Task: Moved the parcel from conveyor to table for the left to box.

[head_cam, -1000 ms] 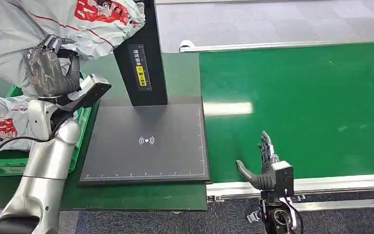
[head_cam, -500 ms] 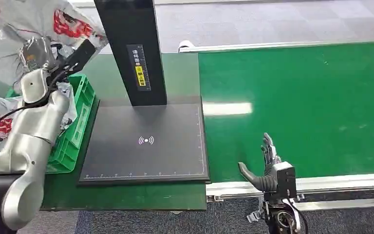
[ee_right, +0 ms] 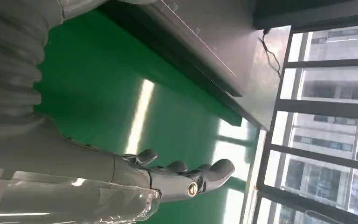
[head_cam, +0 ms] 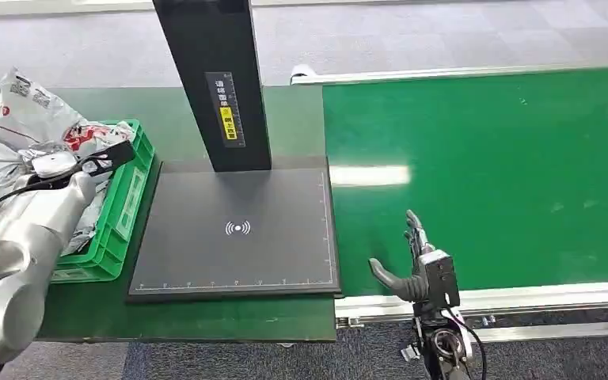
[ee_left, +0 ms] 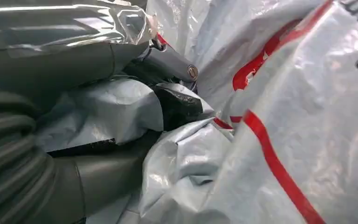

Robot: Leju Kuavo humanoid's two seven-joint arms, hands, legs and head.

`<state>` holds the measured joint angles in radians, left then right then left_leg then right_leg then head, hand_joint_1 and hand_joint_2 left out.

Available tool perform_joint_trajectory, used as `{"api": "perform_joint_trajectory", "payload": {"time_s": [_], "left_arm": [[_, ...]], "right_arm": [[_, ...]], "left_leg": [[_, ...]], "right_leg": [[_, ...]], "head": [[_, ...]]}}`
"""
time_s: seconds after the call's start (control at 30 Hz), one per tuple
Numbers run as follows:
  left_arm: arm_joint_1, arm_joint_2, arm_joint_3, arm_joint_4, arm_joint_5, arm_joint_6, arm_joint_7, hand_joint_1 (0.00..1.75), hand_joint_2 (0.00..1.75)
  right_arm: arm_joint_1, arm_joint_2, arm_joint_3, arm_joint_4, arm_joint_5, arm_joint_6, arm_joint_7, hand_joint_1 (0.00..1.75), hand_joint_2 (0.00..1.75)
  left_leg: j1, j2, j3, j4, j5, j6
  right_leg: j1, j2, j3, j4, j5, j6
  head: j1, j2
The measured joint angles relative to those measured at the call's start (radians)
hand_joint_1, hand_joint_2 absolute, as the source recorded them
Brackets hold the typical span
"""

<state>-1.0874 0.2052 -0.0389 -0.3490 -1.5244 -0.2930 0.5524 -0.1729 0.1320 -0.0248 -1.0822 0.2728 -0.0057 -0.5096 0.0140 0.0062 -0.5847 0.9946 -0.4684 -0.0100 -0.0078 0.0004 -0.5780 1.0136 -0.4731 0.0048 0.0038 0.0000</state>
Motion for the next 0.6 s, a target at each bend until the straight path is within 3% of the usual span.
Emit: {"api": "perform_joint_trajectory", "payload": {"time_s": [0.07,0.1,0.13,0.17,0.33,0.53,0.6], "left_arm": [[-0.007,0.007,0.000,0.006,-0.011,-0.032,-0.011,1.75,1.75],[-0.012,0.009,0.000,0.008,-0.014,-0.041,-0.013,1.31,1.75],[-0.015,0.012,0.000,0.011,-0.015,-0.048,-0.017,0.26,1.75],[-0.018,0.014,0.000,0.013,-0.016,-0.050,-0.021,0.00,1.75],[-0.015,0.009,0.005,0.014,0.027,0.070,-0.094,0.00,1.75],[0.069,-0.039,0.019,-0.053,0.069,0.669,-0.371,0.00,1.75],[0.107,-0.051,0.012,-0.085,0.062,0.778,-0.399,0.00,1.75]], "right_arm": [[-0.005,0.000,0.001,0.009,0.000,0.000,0.002,0.00,1.75],[-0.005,0.000,0.001,0.012,0.000,0.000,0.003,0.00,1.75],[-0.005,0.000,0.001,0.015,0.000,0.000,0.004,0.00,1.75],[-0.005,0.000,0.001,0.018,0.001,0.000,0.004,0.00,1.75],[-0.003,-0.001,0.002,0.022,0.003,0.000,0.021,0.00,1.75],[0.037,-0.005,0.004,-0.015,-0.003,0.003,0.032,0.00,1.75],[0.047,-0.007,0.007,-0.025,-0.003,0.005,0.032,0.00,1.75]], "left_leg": [[0.000,0.000,0.000,0.000,0.000,0.000],[0.000,0.000,0.000,0.000,0.000,0.000],[0.000,0.000,0.000,0.000,0.000,0.000],[0.000,0.000,0.000,0.000,0.000,0.000],[0.000,0.000,0.000,0.000,0.000,0.000],[-0.001,0.000,0.000,0.000,0.000,0.000],[-0.001,0.000,0.000,0.000,0.000,0.000]], "right_leg": [[0.000,0.000,0.000,0.000,0.000,0.000],[0.000,0.000,0.000,0.000,0.000,0.000],[0.000,0.000,0.000,0.000,0.000,0.000],[0.000,0.000,0.000,0.000,0.000,0.000],[0.000,0.000,-0.001,0.000,0.000,0.000],[-0.001,0.000,0.000,0.000,0.000,0.000],[-0.001,0.000,-0.001,0.000,0.000,0.000]], "head": [[0.000,0.000],[0.000,0.000],[0.000,0.000],[0.000,0.000],[0.000,0.000],[0.000,0.000],[0.000,0.000]]}}
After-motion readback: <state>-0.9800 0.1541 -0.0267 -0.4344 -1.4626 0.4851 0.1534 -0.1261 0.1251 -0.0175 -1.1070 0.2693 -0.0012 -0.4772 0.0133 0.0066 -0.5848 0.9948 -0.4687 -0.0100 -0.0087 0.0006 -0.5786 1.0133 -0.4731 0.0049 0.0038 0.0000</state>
